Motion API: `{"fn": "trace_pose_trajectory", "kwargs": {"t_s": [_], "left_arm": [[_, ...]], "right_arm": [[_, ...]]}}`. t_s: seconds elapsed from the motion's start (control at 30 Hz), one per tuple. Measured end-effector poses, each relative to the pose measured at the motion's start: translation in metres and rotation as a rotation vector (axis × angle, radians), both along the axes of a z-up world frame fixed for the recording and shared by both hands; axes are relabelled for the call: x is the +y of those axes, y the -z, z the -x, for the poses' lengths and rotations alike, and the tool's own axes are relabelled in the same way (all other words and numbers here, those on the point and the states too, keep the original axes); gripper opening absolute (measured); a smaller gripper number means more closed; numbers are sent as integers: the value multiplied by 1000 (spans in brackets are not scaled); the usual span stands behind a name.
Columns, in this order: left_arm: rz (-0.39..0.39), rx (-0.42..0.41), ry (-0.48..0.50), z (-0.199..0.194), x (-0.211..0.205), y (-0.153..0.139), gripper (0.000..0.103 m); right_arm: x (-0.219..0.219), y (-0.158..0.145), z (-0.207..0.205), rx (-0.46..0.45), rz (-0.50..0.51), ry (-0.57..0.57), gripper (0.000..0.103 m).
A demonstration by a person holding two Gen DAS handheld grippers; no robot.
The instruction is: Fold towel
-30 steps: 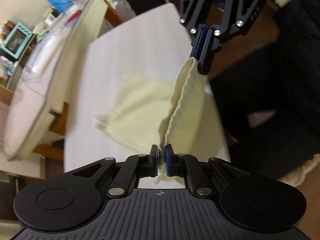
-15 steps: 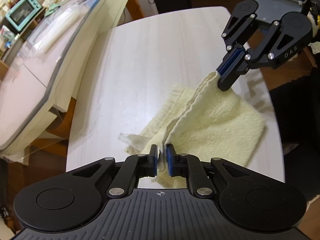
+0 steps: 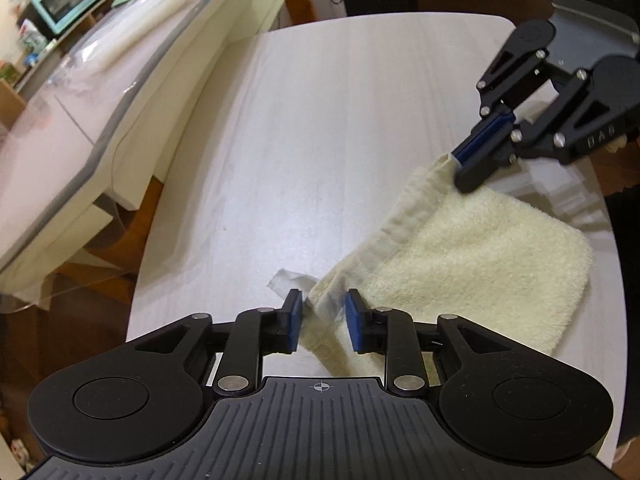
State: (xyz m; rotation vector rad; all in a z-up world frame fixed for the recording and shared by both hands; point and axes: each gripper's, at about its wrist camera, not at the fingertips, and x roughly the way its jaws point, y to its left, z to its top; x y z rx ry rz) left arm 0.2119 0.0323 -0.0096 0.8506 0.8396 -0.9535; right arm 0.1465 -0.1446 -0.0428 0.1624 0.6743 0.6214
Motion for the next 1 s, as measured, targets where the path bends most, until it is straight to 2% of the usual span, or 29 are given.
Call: {"fn": "trace_pose_trajectory", "kwargs": {"t_s": [0.03,0.2,0.4,0.5,0.6,0.77,0.9,1.0], "left_arm": [[6,-8,-8,-1,1,0,37],[37,-29,-61,-11,6,1,37],[46,-38,-95,-18,7,5,48],[48,-51,-110,-19,8,5,48],[55,-72,-132,-14,12,-1,47],[90,-74,-184,2,30,-18,45],[103,-44,-159,31,40,-27,45],[100,-25,-135,53,43,-23,47]], "right_arm": [[-1,1,0,-9,6,11,20],[-1,-3,3,-73,25,20,21],[8,1,9,-112,145,0,21],[8,-2,16,-139,174,1,22],[4,-10,27,-165,148,3,22],[13,-23,63,-180,94,-124,22],[32,-25,99,-210,134,-226,22],[40,-20,115,-228,175,-234,21]]}}
